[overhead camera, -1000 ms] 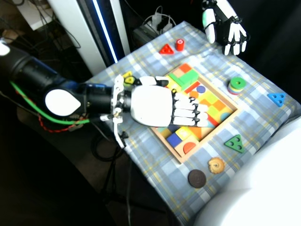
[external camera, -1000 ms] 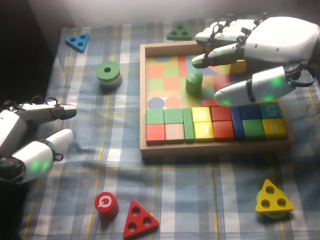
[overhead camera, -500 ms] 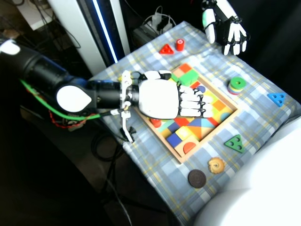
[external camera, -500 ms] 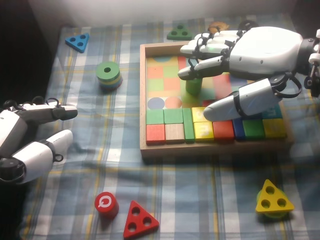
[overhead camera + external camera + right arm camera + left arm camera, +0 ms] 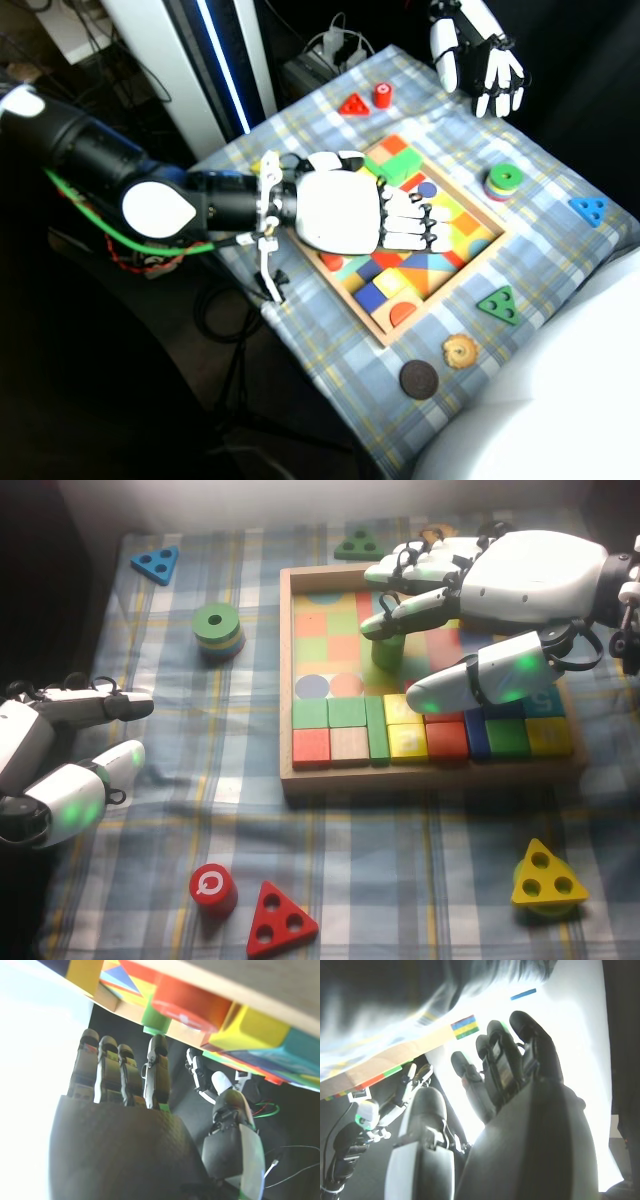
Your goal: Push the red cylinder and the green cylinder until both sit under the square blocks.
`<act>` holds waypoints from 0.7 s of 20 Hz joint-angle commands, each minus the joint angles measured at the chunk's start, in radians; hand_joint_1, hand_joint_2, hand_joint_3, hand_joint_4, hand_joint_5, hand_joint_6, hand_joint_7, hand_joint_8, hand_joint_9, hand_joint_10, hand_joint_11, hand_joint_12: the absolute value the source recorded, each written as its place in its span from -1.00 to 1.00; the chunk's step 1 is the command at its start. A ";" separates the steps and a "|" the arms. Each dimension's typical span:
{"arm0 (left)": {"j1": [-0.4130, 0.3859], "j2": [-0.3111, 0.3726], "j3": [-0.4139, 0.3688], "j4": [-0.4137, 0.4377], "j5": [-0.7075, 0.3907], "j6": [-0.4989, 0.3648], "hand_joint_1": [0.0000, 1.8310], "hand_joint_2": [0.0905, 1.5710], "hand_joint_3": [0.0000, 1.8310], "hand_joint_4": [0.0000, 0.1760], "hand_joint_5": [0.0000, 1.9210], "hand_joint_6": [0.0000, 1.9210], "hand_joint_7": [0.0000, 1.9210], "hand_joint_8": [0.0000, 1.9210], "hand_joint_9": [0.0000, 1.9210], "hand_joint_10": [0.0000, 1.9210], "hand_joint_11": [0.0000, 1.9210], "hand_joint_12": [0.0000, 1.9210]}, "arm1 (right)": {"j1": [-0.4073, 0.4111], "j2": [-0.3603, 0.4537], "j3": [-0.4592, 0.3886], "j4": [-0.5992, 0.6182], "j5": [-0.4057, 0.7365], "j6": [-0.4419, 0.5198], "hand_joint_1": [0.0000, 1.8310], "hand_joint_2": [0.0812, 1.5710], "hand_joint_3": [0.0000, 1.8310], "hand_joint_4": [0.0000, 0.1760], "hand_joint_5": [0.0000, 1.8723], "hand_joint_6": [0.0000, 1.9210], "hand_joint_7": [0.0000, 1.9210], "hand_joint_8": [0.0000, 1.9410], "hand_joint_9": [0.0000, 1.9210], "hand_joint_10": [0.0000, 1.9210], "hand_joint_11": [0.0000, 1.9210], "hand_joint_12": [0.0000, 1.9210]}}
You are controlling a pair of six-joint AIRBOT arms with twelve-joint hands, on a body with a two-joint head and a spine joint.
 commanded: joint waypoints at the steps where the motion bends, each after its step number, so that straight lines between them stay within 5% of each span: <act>1: -0.010 -0.003 0.007 0.030 -0.110 -0.005 -0.30 0.65 -1.00 -0.37 -0.20 -0.99 -0.48 -1.00 -0.55 -1.00 -1.00 -0.38 | 0.017 0.001 -0.002 0.043 0.091 0.005 -1.00 0.29 -1.00 -0.32 -0.63 -1.00 -0.99 -1.00 -1.00 -1.00 -1.00 -1.00; 2: -0.010 -0.004 0.007 0.030 -0.109 -0.005 -0.30 0.65 -1.00 -0.29 -0.20 -1.00 -0.48 -1.00 -0.56 -1.00 -1.00 -0.42 | 0.017 0.001 -0.003 0.043 0.091 0.005 -1.00 0.28 -1.00 -0.76 -0.62 -1.00 -1.00 -1.00 -1.00 -1.00 -1.00 -1.00; 8: -0.010 -0.003 0.006 0.030 -0.109 -0.005 -0.33 0.66 -1.00 -0.14 -0.21 -1.00 -0.50 -1.00 -0.56 -1.00 -1.00 -0.35 | 0.017 0.002 -0.002 0.043 0.078 0.005 -1.00 0.30 -0.99 -0.96 -0.63 -0.99 -0.99 -1.00 -1.00 -1.00 -1.00 -1.00; 10: -0.010 -0.003 0.006 0.030 -0.109 -0.005 -0.30 0.65 -1.00 -0.26 -0.18 -0.99 -0.48 -0.99 -0.55 -1.00 -1.00 -0.38 | 0.014 0.005 -0.002 0.042 0.073 0.005 -1.00 0.29 -1.00 -0.52 -0.64 -1.00 -0.98 -0.99 -1.00 -1.00 -1.00 -1.00; 12: -0.010 -0.004 0.006 0.030 -0.109 -0.005 -0.29 0.65 -1.00 -0.38 -0.18 -1.00 -0.48 -1.00 -0.55 -1.00 -1.00 -0.38 | 0.006 0.006 -0.003 0.041 0.071 0.005 -1.00 0.26 -1.00 -0.53 -0.64 -1.00 -0.98 -1.00 -1.00 -1.00 -1.00 -1.00; 14: -0.010 -0.004 0.007 0.030 -0.108 -0.005 -0.31 0.64 -1.00 -0.20 -0.18 -1.00 -0.48 -1.00 -0.56 -1.00 -1.00 -0.42 | -0.002 0.006 -0.004 0.031 0.065 0.005 -1.00 0.27 -1.00 -0.36 -0.64 -1.00 -0.98 -1.00 -1.00 -1.00 -1.00 -1.00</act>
